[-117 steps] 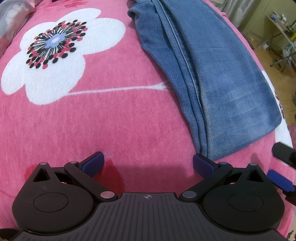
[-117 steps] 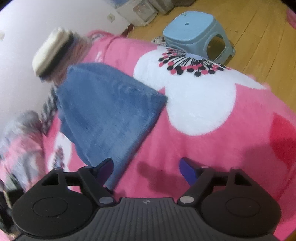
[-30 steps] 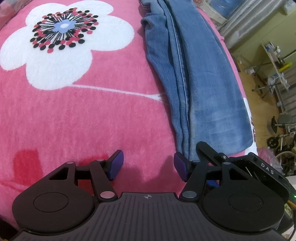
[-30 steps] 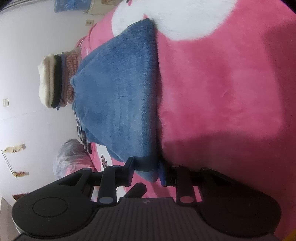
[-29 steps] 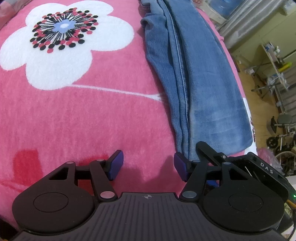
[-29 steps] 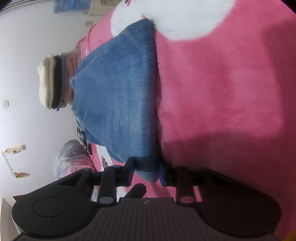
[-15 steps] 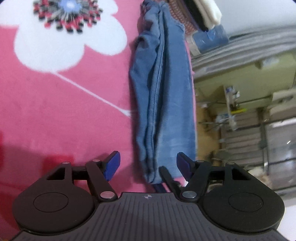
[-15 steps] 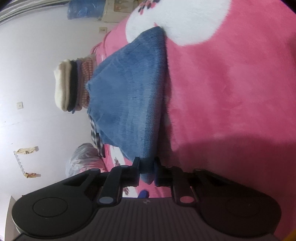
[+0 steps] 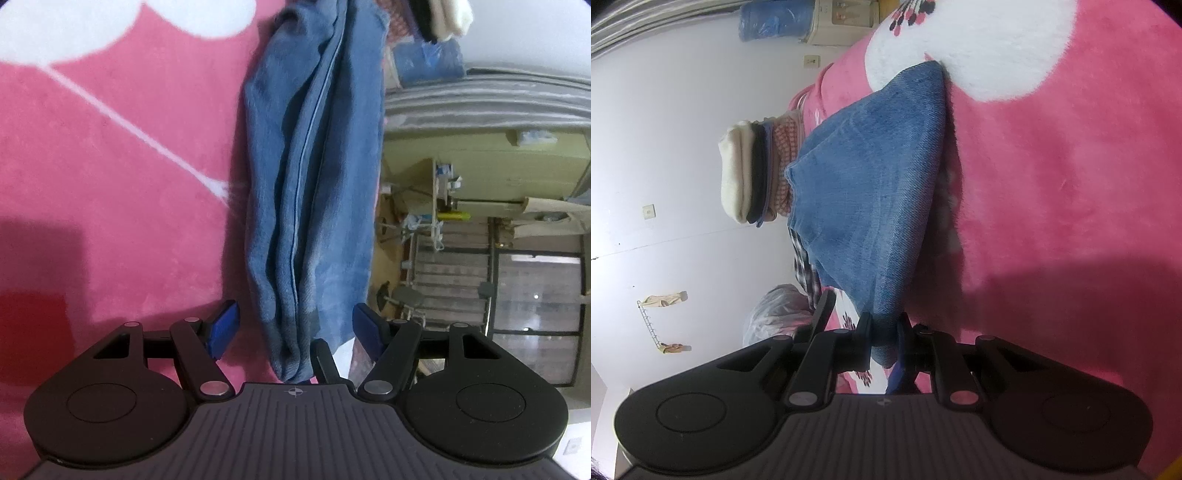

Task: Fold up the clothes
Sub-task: 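Close the left tool on the jeans strip end beside the right tool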

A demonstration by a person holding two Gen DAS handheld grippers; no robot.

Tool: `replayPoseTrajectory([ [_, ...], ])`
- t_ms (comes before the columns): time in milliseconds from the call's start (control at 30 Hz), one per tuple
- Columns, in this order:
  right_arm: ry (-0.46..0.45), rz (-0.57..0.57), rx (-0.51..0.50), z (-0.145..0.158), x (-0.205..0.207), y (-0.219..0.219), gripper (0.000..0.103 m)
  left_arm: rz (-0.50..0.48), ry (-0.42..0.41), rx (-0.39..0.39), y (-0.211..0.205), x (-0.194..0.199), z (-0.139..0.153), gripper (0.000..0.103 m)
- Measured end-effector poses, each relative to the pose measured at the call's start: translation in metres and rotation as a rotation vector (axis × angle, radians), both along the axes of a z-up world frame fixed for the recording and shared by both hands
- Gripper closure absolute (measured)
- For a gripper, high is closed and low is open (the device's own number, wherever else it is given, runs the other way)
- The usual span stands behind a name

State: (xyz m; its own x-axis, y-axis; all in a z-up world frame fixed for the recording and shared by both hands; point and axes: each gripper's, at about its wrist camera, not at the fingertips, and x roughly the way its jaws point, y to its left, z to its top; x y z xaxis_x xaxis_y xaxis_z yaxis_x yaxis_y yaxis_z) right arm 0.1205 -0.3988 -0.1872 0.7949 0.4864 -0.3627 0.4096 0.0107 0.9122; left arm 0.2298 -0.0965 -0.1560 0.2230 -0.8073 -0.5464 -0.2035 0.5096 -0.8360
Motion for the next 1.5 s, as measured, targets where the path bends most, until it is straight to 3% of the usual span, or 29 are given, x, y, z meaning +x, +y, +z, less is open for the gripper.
replayPoseTrajectory([
  [100,-0.003,0.001,-0.002,0.001,-0.001,0.000,0.089,-0.021,0.014,0.004,-0.008,0.003,-0.004,0.038],
  [300,0.016,0.070,-0.049,0.009,0.001,-0.004,0.085,-0.056,0.029,0.024,-0.016,0.008,-0.008,0.056],
  [433,0.029,0.081,-0.094,0.020,-0.015,-0.021,0.083,-0.059,0.031,0.019,-0.015,0.006,-0.009,0.058],
  [600,0.062,-0.057,-0.170,0.023,-0.038,-0.065,0.073,-0.062,0.037,0.025,-0.019,0.002,-0.010,0.052],
  [700,0.075,-0.096,-0.182,0.018,-0.031,-0.084,0.064,-0.059,0.043,0.030,-0.020,0.002,-0.008,0.052],
  [833,0.080,-0.047,-0.191,0.011,-0.005,-0.095,0.059,-0.093,0.003,0.077,-0.023,0.000,-0.006,0.061],
  [933,0.099,-0.002,-0.183,0.002,0.012,-0.096,0.059,-0.098,0.005,0.075,-0.020,-0.002,-0.008,0.062],
  [1300,0.017,0.010,-0.152,-0.005,0.038,-0.096,0.062,-0.135,-0.010,0.076,-0.024,-0.002,-0.007,0.060],
  [1467,0.010,0.025,-0.145,-0.010,0.040,-0.092,0.075,-0.158,-0.038,0.115,-0.021,-0.009,-0.007,0.062],
  [1500,0.019,0.023,-0.146,-0.012,0.043,-0.091,0.082,-0.162,-0.040,0.133,-0.022,-0.009,-0.005,0.068],
])
